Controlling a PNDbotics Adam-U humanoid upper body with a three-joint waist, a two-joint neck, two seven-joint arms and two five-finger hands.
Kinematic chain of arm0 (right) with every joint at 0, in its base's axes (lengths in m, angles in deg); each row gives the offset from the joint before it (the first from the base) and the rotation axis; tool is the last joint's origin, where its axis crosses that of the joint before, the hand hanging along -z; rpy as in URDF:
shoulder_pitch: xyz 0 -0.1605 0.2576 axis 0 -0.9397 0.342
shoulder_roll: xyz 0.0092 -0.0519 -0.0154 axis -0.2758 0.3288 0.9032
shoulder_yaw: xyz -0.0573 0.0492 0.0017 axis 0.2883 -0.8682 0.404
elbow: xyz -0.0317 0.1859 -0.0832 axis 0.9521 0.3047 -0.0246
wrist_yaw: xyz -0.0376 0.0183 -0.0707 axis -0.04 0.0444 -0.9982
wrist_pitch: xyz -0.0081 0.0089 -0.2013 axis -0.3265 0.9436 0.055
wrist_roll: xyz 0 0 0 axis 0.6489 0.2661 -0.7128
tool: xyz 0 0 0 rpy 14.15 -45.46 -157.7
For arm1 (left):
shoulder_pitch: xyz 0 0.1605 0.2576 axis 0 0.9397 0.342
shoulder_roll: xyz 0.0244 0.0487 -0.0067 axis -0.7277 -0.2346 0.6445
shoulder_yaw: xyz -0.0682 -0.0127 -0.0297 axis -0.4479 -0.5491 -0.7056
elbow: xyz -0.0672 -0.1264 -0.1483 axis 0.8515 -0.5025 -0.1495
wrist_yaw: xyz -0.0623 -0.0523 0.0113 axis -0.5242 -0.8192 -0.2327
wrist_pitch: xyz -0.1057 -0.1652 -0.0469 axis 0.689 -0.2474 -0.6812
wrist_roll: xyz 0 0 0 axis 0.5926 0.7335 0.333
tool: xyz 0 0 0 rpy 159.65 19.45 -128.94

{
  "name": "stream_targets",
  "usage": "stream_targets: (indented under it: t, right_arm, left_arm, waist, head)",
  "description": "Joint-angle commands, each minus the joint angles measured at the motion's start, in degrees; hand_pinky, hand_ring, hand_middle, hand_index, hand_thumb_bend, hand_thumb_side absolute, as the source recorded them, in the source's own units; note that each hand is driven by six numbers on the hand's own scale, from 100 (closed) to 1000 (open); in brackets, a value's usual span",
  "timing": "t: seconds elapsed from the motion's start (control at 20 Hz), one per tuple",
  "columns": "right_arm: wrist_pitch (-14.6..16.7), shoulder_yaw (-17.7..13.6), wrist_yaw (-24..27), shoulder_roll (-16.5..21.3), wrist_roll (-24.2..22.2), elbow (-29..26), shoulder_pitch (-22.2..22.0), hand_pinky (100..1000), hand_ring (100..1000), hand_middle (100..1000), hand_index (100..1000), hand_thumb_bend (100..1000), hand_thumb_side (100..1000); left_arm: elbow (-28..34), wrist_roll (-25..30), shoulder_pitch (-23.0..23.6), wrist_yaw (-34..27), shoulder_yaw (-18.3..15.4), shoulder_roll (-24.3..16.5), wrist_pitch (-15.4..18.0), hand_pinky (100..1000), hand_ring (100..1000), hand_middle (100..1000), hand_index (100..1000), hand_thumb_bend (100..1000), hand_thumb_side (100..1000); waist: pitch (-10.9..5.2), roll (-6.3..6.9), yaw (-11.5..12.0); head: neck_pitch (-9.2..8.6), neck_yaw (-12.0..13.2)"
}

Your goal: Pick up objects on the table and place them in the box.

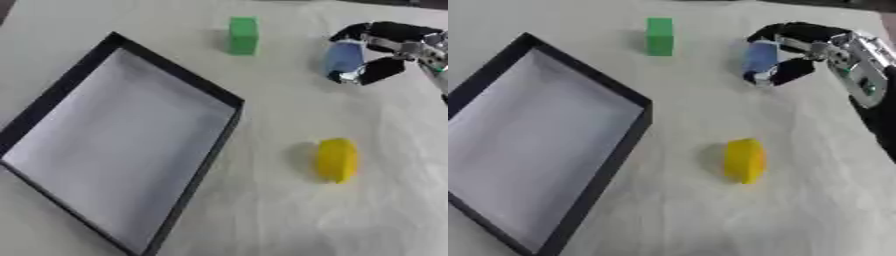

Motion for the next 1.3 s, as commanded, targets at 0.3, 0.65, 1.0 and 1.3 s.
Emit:
stream_targets:
  t: [0.3,0.65,1.0,1.3]
  right_arm:
    - [-0.65,-0.93,-0.79,3.02,1.26,-0.06,0.39,958,978,910,939,321,694]
    - [-1.73,-1.16,-0.55,3.11,0.87,1.07,0.2,916,952,879,912,265,674]
    - [-2.66,-1.24,-0.19,3.06,1.94,1.94,0.35,819,833,784,865,229,599]
    - [-2.98,-0.85,3.17,2.96,2.38,0.9,0.52,777,712,699,816,210,522]
  left_arm:
    - [0.58,0.5,-0.67,-0.2,0.12,-0.87,-0.06,861,756,826,843,263,672]
    - [0.51,0.63,-0.64,-0.25,0.22,-0.76,-0.16,862,755,822,840,256,676]
    - [0.43,0.91,-0.49,-0.38,0.4,-0.69,-0.32,862,754,817,836,248,684]
    - [0.4,1.19,-0.39,-0.42,0.51,-0.67,-0.42,862,753,813,830,242,682]
  waist:
    - [-0.06,-0.23,-0.01]
    - [0.11,-0.12,-0.07]
    - [0.02,0.05,-0.21]
    - [-0.37,0.2,-0.4]
  head:
    - [-0.81,-0.48]
    - [-1.15,-0.65]
    - [-0.93,-0.79]
    - [-0.59,-0.81]
